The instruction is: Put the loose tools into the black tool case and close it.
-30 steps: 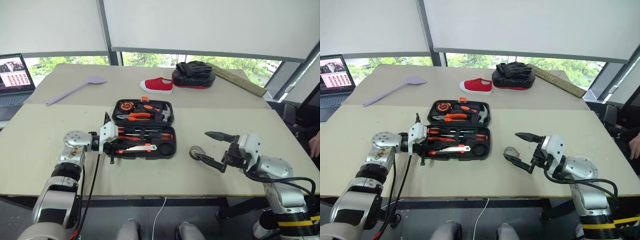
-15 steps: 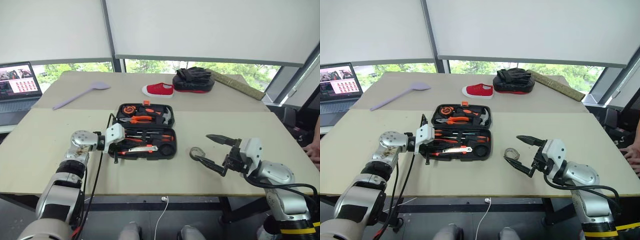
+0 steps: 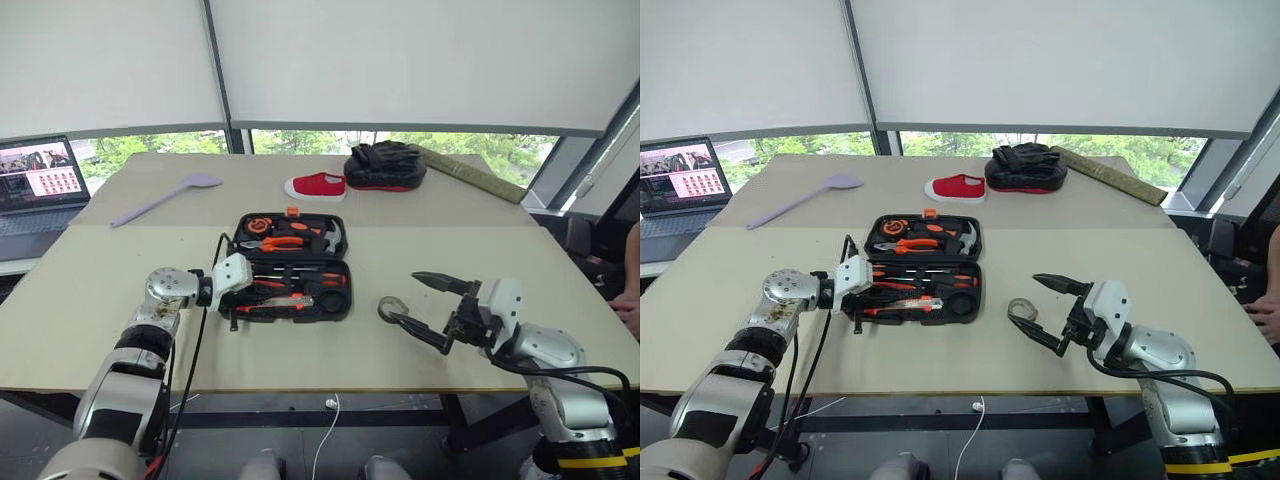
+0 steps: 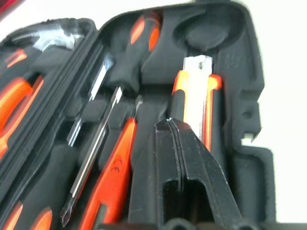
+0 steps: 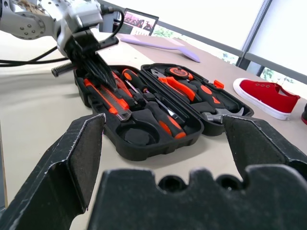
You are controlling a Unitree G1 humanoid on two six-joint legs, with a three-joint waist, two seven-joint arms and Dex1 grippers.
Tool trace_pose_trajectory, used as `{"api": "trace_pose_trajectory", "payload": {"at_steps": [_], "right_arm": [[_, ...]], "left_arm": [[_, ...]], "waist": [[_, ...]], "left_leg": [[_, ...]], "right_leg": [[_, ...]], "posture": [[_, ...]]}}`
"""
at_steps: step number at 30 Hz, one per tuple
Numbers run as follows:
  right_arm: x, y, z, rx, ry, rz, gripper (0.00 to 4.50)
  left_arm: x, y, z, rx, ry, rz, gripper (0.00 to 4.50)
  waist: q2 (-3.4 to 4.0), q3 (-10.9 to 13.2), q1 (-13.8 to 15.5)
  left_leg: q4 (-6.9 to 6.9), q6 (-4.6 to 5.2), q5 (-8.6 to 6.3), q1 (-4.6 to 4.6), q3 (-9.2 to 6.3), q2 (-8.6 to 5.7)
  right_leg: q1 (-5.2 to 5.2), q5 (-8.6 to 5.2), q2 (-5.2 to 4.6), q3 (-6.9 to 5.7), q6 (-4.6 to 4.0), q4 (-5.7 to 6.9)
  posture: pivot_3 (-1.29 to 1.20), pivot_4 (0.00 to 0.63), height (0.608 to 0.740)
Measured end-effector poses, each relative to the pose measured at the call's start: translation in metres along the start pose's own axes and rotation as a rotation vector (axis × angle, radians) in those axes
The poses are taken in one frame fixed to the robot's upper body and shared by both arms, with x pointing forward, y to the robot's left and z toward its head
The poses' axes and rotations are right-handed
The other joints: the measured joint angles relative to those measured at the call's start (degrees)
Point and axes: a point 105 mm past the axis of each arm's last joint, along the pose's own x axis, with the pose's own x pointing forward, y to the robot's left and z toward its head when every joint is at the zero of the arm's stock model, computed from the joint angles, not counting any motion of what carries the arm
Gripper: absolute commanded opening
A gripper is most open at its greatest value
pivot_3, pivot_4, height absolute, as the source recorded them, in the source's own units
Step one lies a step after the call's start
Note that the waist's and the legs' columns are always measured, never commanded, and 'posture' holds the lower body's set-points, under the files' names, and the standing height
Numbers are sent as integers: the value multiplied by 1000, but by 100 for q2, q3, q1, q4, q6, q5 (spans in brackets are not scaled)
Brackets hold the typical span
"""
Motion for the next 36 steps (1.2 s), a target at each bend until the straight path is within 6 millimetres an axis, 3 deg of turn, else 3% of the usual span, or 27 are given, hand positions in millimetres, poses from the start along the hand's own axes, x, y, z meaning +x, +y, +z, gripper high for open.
{"api": "trace_pose_trajectory", "payload": {"at_steps": [5,9,12,14,17,20,23,30,33,36], "right_arm": [[0,0,0,0,-1,1,4500],[0,0,0,-1,-1,3,4500],[-2,-1,1,-8,6,4,4500],[-8,-5,2,-22,22,-5,4500],[-30,-12,5,-54,72,-29,4500],[-48,-12,8,-70,116,-35,4500],[-73,-8,8,-62,190,-50,4500],[-127,-3,-31,34,389,-86,4500],[-122,-3,-28,20,399,-33,4500],[-96,-3,-21,7,393,53,4500]], "left_arm": [[2,-1,-2,3,14,2,36],[-3,-2,-1,-56,-73,42,36],[-15,0,5,-116,-178,60,638],[-22,-1,9,-164,-244,55,1350],[-52,-5,13,-225,-273,-10,2467],[-74,-1,31,-182,-305,6,3497],[-107,-12,44,-111,-300,27,4419],[-130,-82,3,-269,-271,30,4419],[-138,-97,2,-289,-279,42,4419],[-137,-104,17,-276,-333,47,4419]], "waist": [[27,-18,5],[27,-17,-8],[19,-11,-41],[12,-5,-63],[-45,42,-96],[-51,54,-81],[-49,56,-76],[-70,86,-100],[-74,97,-97],[-70,100,-100]], "left_leg": [[-5,-1,-1,2,-1,-1],[-11,-1,-1,-11,-2,0],[-17,33,15,-72,1,-2],[-17,46,17,-116,3,-3],[-17,56,-8,-158,-8,4],[-17,62,-27,-167,-12,3],[-17,59,-47,-164,-6,0],[-18,50,-55,-112,6,9],[-18,10,-78,-105,4,18],[-18,-1,-83,-101,4,26]], "right_leg": [[-1,-1,-2,-1,0,-1],[-10,-5,-2,0,-4,-2],[-48,-13,1,5,-4,-4],[-90,1,5,12,20,4],[-128,2,21,10,-11,16],[-132,-9,19,8,-5,13],[-124,-18,11,10,2,-5],[-92,-73,-6,12,-14,-10],[-94,-62,-6,9,-23,-6],[-96,-56,-7,11,-26,-5]], "posture": [[0,150,740],[0,150,740],[0,150,740],[0,150,740],[0,150,740],[0,150,740],[0,150,740],[0,150,740],[0,150,740],[0,150,740]]}}
